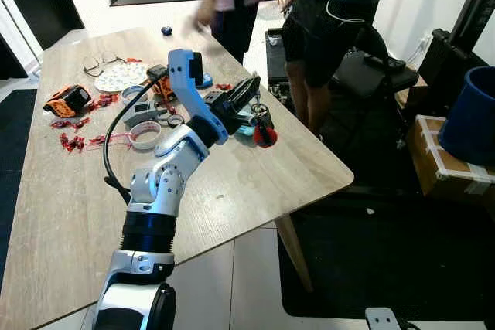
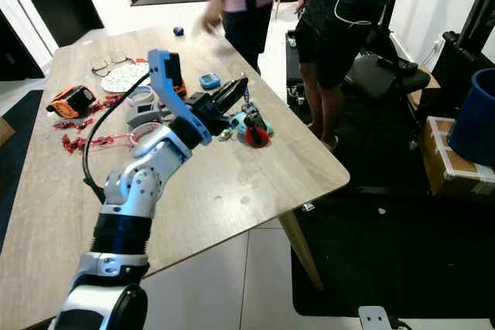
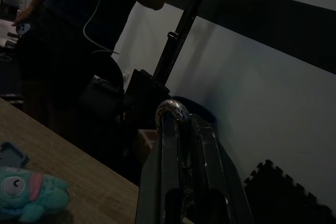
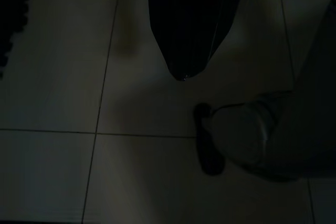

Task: Hang keys on a hook

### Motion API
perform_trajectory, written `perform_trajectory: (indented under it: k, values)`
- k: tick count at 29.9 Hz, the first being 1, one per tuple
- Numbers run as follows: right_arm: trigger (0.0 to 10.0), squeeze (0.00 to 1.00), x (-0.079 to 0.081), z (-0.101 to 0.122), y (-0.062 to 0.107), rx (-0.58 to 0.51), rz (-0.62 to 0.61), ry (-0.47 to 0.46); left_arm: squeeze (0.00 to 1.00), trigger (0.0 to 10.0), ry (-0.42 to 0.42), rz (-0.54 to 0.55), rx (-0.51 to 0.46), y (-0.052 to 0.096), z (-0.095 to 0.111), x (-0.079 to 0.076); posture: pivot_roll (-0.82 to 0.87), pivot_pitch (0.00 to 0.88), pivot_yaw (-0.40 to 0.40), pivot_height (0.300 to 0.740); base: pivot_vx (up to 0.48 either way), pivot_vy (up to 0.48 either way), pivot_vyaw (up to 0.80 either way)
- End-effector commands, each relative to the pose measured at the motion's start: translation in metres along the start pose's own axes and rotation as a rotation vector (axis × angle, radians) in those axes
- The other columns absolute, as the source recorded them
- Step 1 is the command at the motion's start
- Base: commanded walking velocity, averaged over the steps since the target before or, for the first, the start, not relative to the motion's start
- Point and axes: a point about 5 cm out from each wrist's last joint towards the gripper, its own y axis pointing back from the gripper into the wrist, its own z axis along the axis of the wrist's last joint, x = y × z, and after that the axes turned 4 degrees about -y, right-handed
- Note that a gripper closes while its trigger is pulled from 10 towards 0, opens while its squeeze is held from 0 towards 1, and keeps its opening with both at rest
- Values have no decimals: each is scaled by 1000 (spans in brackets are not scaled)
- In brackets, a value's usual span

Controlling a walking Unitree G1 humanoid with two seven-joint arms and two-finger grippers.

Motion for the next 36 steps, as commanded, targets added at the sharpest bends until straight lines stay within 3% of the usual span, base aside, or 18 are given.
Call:
perform_trajectory:
  k: [1,11,20,26,30,32,33,36]
  values:
    - [10000,0,-1,3,0,-5,-1,10,0,10000,-5,-12,-35,-1,5,-2,-159,0,65,740,0,0,0]
    - [10000,0,-18,28,2,-86,-28,3,0,10000,0,-55,-28,0,7,-4,-182,54,75,740,0,0,0]
    - [10000,0,-17,55,4,-193,16,3,0,10000,2,-132,2,10,-5,-8,-213,80,93,740,0,0,0]
    - [10000,0,2,94,10,-354,160,128,0,10000,-2,-217,42,28,-9,-8,-164,115,68,740,0,0,0]
    - [10000,0,3,109,14,-410,188,159,0,10000,-26,-199,57,34,-9,-8,-139,117,72,740,0,0,0]
    - [10000,0,0,140,25,-536,240,168,0,10000,-30,-158,39,41,-6,-6,-128,108,67,740,0,0,0]
    - [10000,0,0,140,25,-536,240,168,0,10000,-30,-158,39,41,-6,-6,-128,108,67,740,0,0,0]
    - [10000,0,-2,167,40,-659,291,201,0,10000,-36,-140,44,47,-7,0,-157,110,72,740,0,0,0]
